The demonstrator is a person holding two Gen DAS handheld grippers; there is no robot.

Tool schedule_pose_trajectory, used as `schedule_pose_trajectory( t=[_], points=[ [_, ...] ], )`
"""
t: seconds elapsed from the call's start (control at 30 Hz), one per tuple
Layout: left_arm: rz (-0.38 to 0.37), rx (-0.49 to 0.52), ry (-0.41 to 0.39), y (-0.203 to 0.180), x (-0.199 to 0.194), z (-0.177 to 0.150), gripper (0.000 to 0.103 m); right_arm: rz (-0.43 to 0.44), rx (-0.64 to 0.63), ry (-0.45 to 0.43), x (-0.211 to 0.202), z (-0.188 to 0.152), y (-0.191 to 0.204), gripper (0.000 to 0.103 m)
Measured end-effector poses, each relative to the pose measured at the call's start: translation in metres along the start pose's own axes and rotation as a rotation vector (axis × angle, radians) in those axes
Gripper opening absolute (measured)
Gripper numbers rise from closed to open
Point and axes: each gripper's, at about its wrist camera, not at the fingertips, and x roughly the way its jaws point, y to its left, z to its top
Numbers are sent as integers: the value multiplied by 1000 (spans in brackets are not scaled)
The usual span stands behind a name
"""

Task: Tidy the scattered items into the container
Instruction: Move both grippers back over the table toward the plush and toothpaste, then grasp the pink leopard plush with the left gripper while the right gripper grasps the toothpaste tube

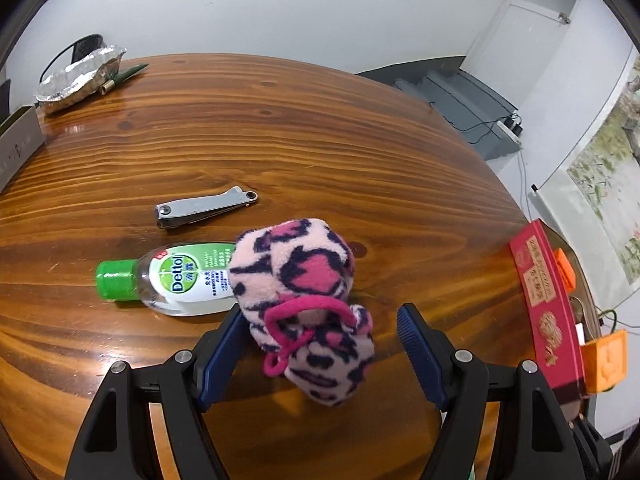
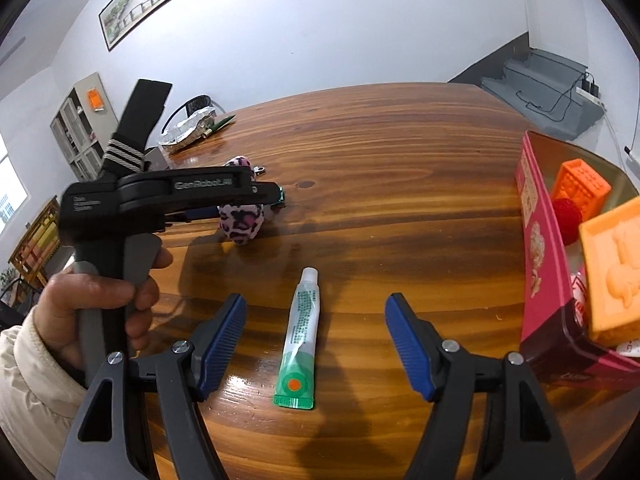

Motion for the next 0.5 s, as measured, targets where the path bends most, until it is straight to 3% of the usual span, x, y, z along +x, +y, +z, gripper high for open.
schedule_pose_trajectory(
  t=[0.2,0.5],
  points=[
    [44,37,-36,-10,1,-3,43,-7,-22,-20,-5,0,6,75],
    [-1,107,-62,-19,-10,-7,43,-39,-5,-16,-3,-3,1,75]
  ],
)
